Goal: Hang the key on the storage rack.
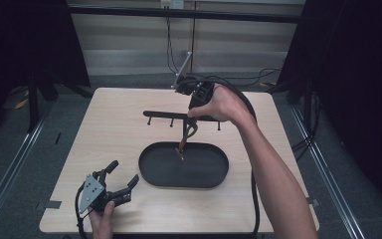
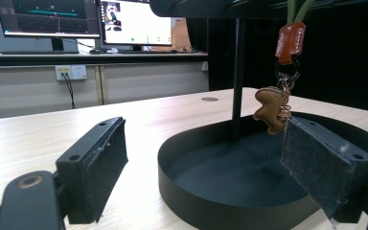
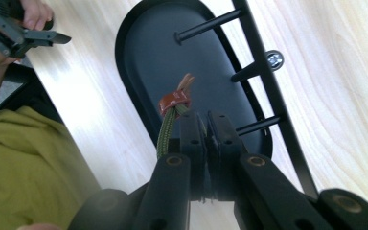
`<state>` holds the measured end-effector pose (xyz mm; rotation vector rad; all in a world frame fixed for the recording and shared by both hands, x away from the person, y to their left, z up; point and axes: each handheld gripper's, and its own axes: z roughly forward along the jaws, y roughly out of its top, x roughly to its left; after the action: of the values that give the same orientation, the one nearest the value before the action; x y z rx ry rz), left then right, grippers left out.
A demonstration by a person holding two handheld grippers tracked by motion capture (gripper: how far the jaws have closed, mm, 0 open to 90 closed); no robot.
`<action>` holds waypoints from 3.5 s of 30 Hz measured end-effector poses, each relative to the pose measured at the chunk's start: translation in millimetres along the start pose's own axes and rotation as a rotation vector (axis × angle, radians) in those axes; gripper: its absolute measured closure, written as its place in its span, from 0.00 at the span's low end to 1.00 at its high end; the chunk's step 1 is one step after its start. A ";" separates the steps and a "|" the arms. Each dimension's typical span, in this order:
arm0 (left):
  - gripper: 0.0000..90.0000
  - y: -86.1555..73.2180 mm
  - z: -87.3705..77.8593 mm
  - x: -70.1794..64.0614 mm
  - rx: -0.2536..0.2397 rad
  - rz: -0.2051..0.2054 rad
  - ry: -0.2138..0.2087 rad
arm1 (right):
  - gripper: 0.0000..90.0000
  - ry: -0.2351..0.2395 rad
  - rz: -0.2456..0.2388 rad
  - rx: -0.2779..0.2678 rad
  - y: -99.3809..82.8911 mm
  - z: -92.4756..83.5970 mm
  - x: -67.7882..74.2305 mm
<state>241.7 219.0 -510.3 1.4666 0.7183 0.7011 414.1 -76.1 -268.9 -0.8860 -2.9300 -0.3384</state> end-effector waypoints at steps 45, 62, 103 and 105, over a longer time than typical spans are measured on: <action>0.18 0.0 0.4 -0.3 -0.006 -0.007 0.007 | 0.92 -0.034 -0.033 -0.051 -0.8 9.7 -22.6; 0.18 -0.1 0.5 -0.3 -0.005 -0.010 0.003 | 0.75 0.012 0.009 -0.096 -17.2 5.0 -21.4; 0.18 0.0 0.1 -0.4 -0.002 -0.004 0.004 | 0.43 -0.001 0.053 -0.494 -125.1 34.4 21.6; 0.18 0.0 0.1 -0.4 -0.002 -0.004 0.004 | 0.41 -0.009 0.065 -0.517 -130.9 39.5 23.8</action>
<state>241.5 218.6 -510.3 1.4625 0.7228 0.7015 322.0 -160.4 -329.4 -1.0241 -2.8507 -1.1217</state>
